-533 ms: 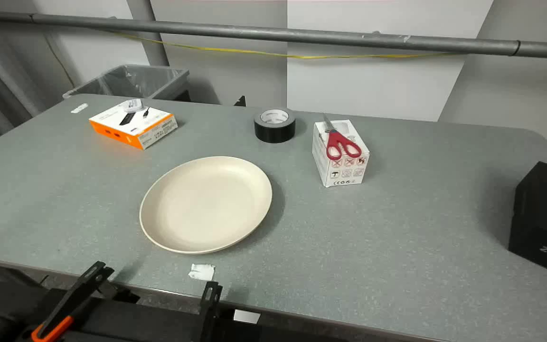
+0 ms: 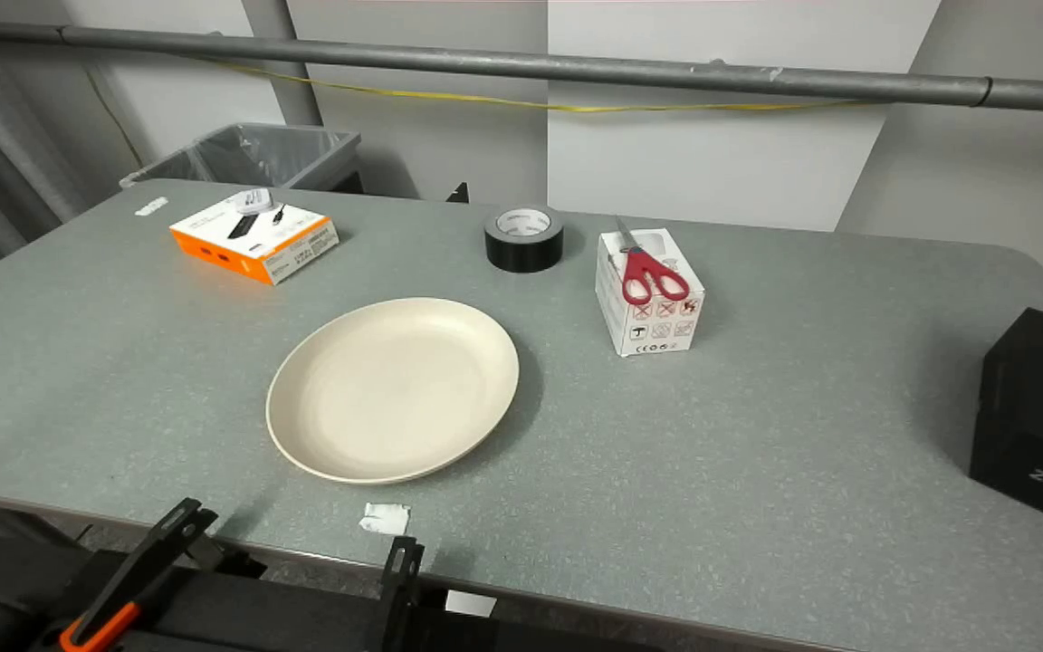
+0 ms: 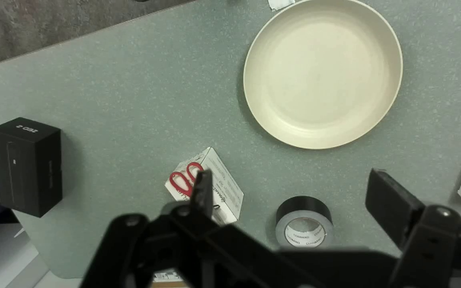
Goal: Put the masking tape on the plate
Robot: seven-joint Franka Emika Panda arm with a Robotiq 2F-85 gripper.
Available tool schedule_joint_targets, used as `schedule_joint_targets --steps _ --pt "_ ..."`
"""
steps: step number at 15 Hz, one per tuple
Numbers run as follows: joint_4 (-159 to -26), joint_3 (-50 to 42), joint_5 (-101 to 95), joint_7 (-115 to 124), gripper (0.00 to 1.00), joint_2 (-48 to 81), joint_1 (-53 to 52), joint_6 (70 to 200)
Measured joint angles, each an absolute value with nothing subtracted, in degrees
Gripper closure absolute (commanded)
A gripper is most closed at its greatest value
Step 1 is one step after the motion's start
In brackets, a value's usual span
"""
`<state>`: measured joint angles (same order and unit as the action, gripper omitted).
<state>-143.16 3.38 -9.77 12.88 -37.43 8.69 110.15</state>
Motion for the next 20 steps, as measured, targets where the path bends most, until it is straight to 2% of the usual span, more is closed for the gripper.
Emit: schedule_joint_targets --steps 14,20 --pt "-143.06 3.03 -9.76 12.62 0.0 -37.25 8.45 110.92" --pt "-139.7 -0.04 -6.35 10.26 0.0 -28.09 7.49 127.79"
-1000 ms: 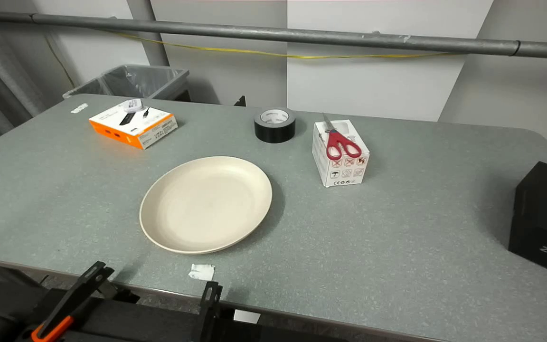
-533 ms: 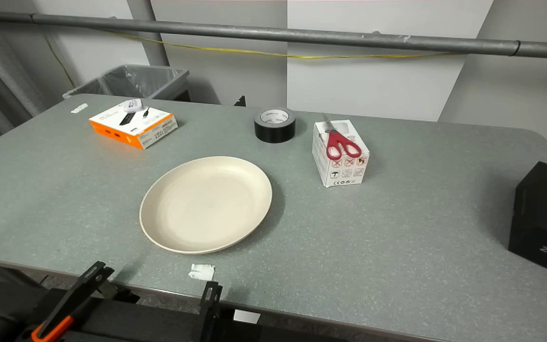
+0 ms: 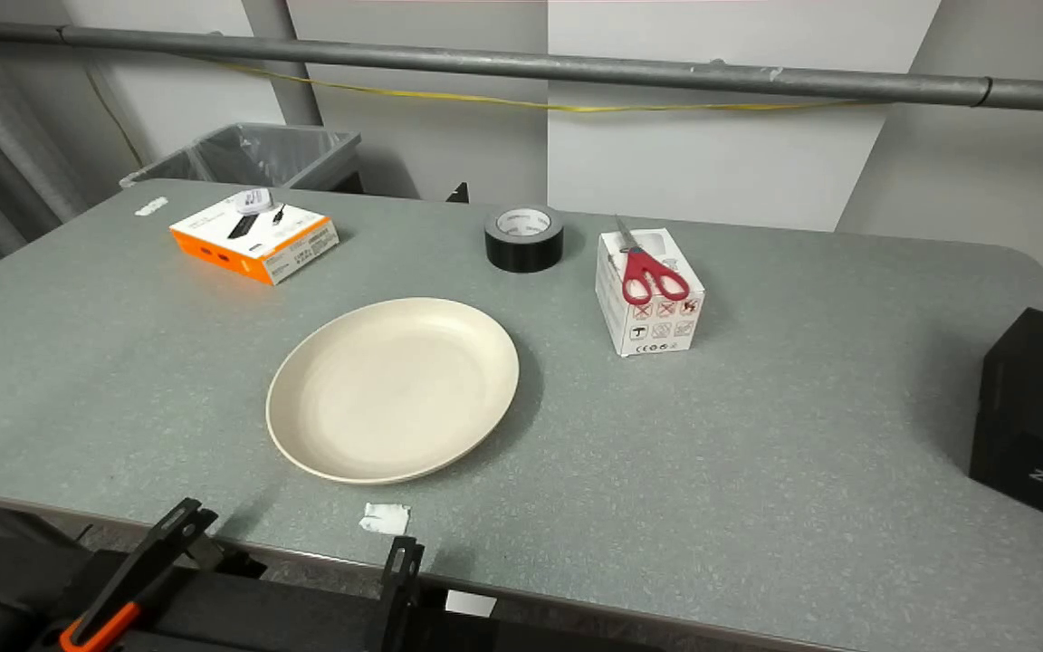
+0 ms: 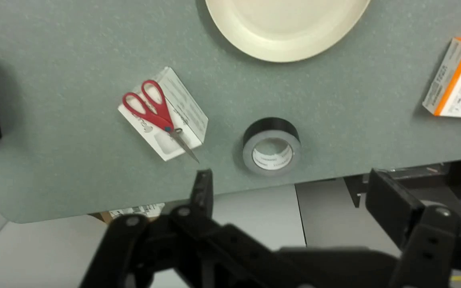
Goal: Put the masking tape on the plate
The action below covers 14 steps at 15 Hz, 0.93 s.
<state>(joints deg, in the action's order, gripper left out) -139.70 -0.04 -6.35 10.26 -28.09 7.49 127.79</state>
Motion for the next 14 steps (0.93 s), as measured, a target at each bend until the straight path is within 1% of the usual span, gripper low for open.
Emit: schedule_joint_targets --steps 3,6,14 --pt "-135.73 -1.93 -1.65 8.13 0.0 -20.87 6.55 133.06" --pt "-131.87 -3.73 3.15 4.67 0.0 -15.82 5.55 133.5" --pt "-130.79 -4.12 3.88 4.17 0.0 -14.74 5.12 133.47"
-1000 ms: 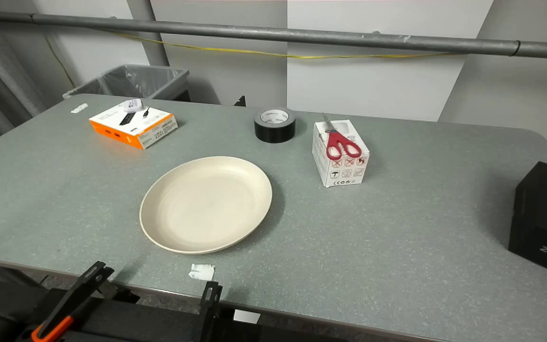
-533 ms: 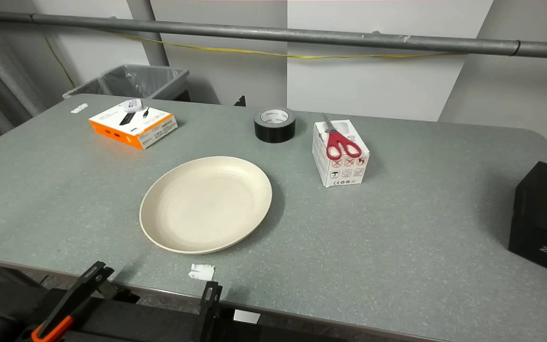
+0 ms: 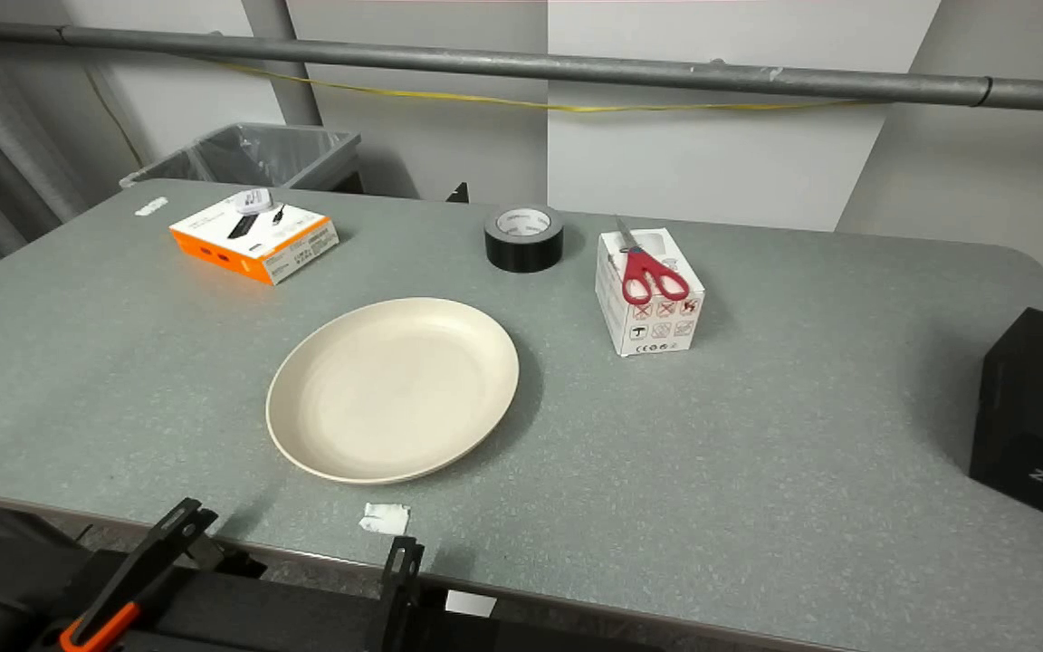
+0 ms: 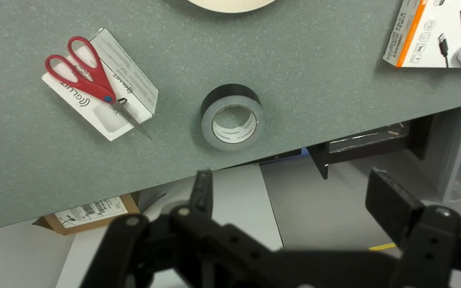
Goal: Put the masking tape on the plate
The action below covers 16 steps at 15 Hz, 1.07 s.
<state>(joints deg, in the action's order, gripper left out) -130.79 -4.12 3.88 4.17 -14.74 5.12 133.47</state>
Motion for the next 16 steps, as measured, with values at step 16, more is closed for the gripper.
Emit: schedule_joint_targets --steps 16 --pt "-95.49 -1.99 0.6 11.63 0.0 29.46 3.53 130.34"
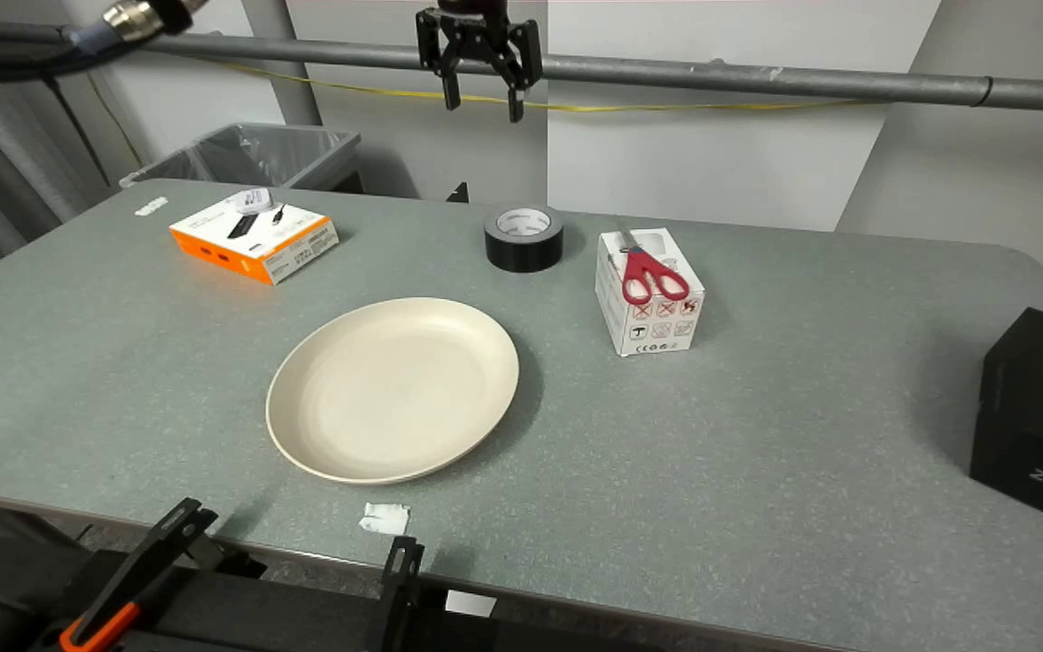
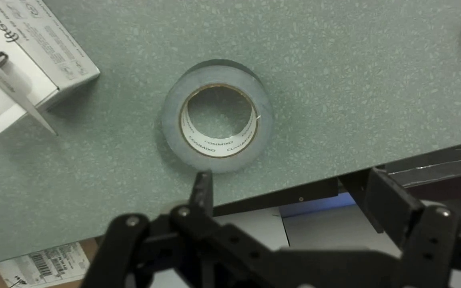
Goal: Put the masking tape on the plate
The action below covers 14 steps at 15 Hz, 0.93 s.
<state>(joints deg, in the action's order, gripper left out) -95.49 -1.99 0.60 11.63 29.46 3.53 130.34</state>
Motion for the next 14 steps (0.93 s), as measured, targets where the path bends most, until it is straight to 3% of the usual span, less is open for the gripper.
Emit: schedule_joint_targets --steps 14 --pt "-93.52 -2.04 4.12 16.17 0.0 40.08 2.17 136.6"
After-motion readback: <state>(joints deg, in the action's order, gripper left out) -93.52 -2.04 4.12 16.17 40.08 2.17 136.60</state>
